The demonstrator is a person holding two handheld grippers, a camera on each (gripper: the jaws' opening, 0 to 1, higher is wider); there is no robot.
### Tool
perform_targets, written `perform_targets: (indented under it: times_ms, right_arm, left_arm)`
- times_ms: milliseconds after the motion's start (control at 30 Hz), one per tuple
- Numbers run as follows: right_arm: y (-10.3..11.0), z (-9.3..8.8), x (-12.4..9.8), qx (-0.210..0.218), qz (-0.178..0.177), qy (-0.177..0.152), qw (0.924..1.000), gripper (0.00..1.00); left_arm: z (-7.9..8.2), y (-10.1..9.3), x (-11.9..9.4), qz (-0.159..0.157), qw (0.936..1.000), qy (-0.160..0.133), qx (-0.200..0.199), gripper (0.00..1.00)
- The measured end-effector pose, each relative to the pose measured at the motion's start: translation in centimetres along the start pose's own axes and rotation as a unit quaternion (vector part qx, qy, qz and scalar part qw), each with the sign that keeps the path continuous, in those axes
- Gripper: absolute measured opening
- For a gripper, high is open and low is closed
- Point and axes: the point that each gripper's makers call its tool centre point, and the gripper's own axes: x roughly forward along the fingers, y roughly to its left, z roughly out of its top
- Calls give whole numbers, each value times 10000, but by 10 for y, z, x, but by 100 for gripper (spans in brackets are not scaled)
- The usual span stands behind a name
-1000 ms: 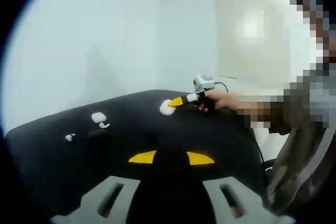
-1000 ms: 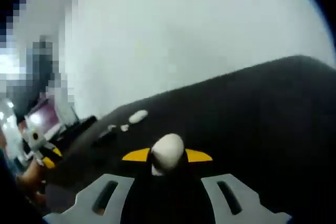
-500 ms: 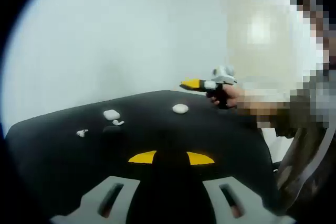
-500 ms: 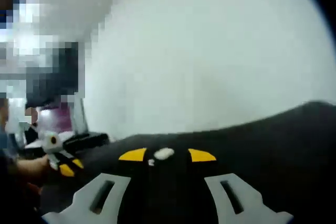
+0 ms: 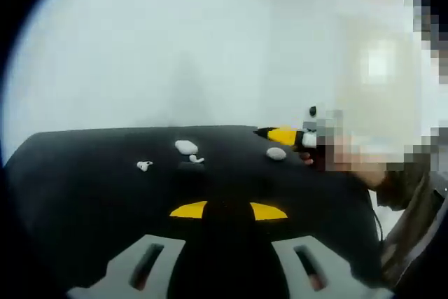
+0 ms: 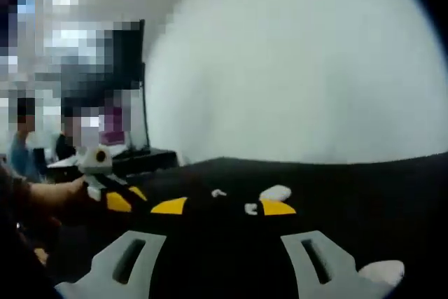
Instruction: Pick up three earphones and place each one into its charging case using tactile feedback, ensure that each earphone is properly inserted and securely positioned inside the case.
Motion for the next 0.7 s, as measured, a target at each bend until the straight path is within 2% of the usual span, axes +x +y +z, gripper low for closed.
perform_targets:
  times_ms: [133,167,233,267,333,400,533,633,700]
  right_arm:
    - [6,2,-4,-408,168,-389,9983,39]
    - [5,-2,-8,-610,147,-393,9973,39]
    - [5,-12,-10,-642,145,4,9978,39]
    - [6,-10,-10,-660,151,-130,9976,39]
    - [14,-10,-7,-349,374,-40,9987,38]
    - [17,-1,-9,-277,442,-276,9983,38]
    - [10,6,-17,-143,336,-361,9987,37]
    - [6,16,-22,528,388,-645,9958,37]
    - [2,20,-25,1138,451,-798,9893,37]
  left_arm:
    - [0,5,14,141,9997,159,70,24]
    - [0,7,17,174,9996,196,118,25]
    - [2,13,25,269,9992,236,199,27]
    - [3,15,28,291,9991,229,203,27]
    - [7,22,38,375,9989,225,145,29]
    - [10,32,49,506,9982,284,126,33]
    - [11,43,67,695,9967,390,133,36]
    - [3,41,83,718,9962,477,81,37]
    - [-1,41,90,776,9953,568,75,38]
